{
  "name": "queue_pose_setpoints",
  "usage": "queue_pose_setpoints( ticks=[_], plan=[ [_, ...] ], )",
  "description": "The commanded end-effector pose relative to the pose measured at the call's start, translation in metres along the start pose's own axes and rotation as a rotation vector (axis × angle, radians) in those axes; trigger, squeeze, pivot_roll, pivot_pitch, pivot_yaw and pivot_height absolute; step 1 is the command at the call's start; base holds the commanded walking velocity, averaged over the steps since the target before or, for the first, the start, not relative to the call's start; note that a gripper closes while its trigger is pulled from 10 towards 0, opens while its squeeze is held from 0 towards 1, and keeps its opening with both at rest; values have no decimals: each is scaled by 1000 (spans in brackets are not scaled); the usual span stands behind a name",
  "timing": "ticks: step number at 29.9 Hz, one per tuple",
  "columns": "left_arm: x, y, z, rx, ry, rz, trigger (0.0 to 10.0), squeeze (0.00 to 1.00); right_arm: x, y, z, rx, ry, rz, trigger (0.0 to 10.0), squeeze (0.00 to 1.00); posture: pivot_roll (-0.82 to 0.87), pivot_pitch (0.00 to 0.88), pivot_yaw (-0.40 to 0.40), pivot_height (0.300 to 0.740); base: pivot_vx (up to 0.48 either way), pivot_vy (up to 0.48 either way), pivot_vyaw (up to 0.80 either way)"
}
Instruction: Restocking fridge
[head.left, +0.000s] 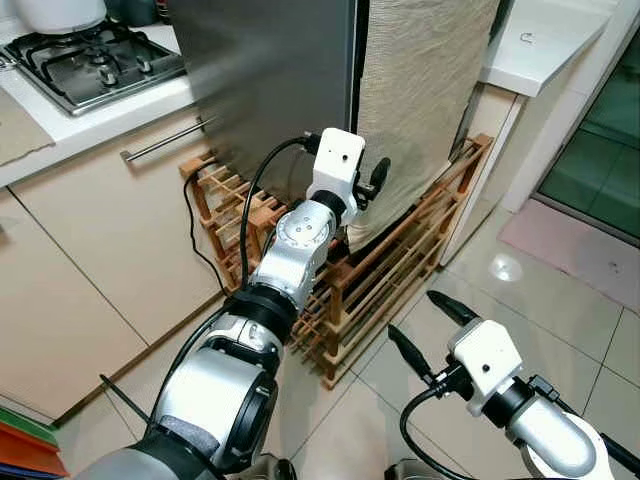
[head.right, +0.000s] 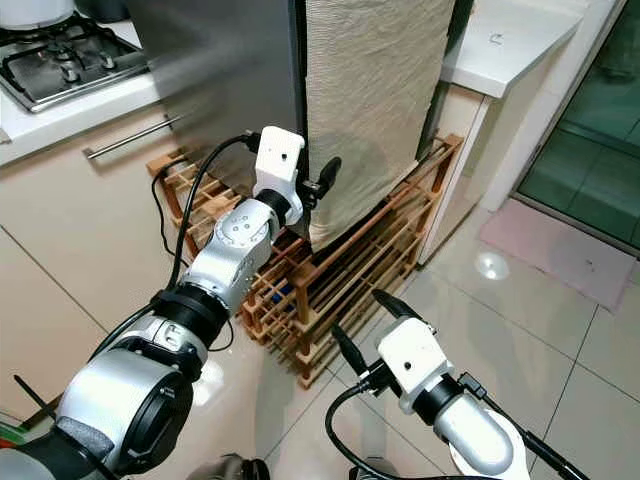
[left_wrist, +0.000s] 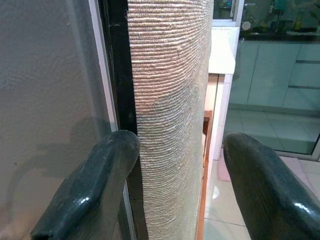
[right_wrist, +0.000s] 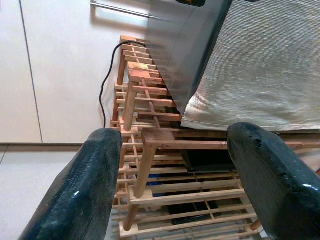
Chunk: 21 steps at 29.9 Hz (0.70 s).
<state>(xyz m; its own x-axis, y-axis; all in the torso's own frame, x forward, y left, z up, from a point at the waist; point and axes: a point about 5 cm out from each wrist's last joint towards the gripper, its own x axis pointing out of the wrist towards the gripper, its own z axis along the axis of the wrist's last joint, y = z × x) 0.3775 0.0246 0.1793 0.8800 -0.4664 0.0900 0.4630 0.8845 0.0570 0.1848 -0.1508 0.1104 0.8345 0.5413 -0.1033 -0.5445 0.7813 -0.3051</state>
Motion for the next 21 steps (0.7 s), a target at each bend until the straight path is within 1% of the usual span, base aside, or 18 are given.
queue_pose_setpoints(
  ticks=[1, 4, 7, 9, 10, 11, 12, 13, 18, 19, 20, 21],
  plan=[
    [0, 3, -3, 1, 18, 20, 10000, 0, -1, -2, 3, -19, -12, -5, 10000, 0, -214, 32, 49, 724, 0, 0, 0],
    [0, 2, -6, 3, 33, 26, 10000, 0, -1, -2, 3, -20, -13, -2, 10000, 0, -216, 31, 51, 724, 0, 0, 0],
    [0, 6, -10, 33, 67, 80, 10000, 0, -2, -2, 3, -19, -14, -2, 10000, 0, -218, 33, 52, 724, 0, 0, 0],
    [1, 4, -11, 39, 73, 81, 10000, 0, -2, -2, 3, -18, -13, -2, 10000, 0, -218, 34, 52, 724, 0, 0, 0],
    [2, -5, -13, 43, 80, 50, 10000, 0, -2, -1, 3, -16, -13, -2, 10000, 0, -220, 35, 53, 724, 0, 0, 0],
    [2, -5, -13, 43, 80, 50, 10000, 0, -2, -1, 3, -16, -13, -2, 10000, 0, -220, 35, 53, 724, 0, 0, 0],
    [2, -10, -13, 43, 80, 27, 10000, 0, -2, -1, 3, -16, -13, -3, 10000, 0, -221, 37, 53, 724, 0, 0, 0],
    [3, -12, -13, 43, 79, 21, 10000, 0, -2, -1, 3, -16, -13, -3, 10000, 0, -222, 38, 53, 724, 0, 0, 0],
    [5, -39, -14, 23, 90, -86, 10000, 0, -2, -1, 4, -15, -11, -3, 10000, 0, -222, 41, 52, 724, 0, 0, 0],
    [5, -39, -14, 23, 90, -86, 10000, 0, -2, -1, 4, -15, -11, -3, 10000, 0, -222, 41, 52, 724, 0, 0, 0],
    [6, -53, -12, -22, 80, -162, 10000, 0, -2, -1, 4, -14, -12, -2, 10000, 0, -221, 43, 52, 724, 0, 0, 0],
    [6, -53, -12, -22, 80, -162, 10000, 0, -2, -1, 4, -14, -12, -2, 10000, 0, -221, 43, 52, 724, 0, 0, 0]
  ],
)
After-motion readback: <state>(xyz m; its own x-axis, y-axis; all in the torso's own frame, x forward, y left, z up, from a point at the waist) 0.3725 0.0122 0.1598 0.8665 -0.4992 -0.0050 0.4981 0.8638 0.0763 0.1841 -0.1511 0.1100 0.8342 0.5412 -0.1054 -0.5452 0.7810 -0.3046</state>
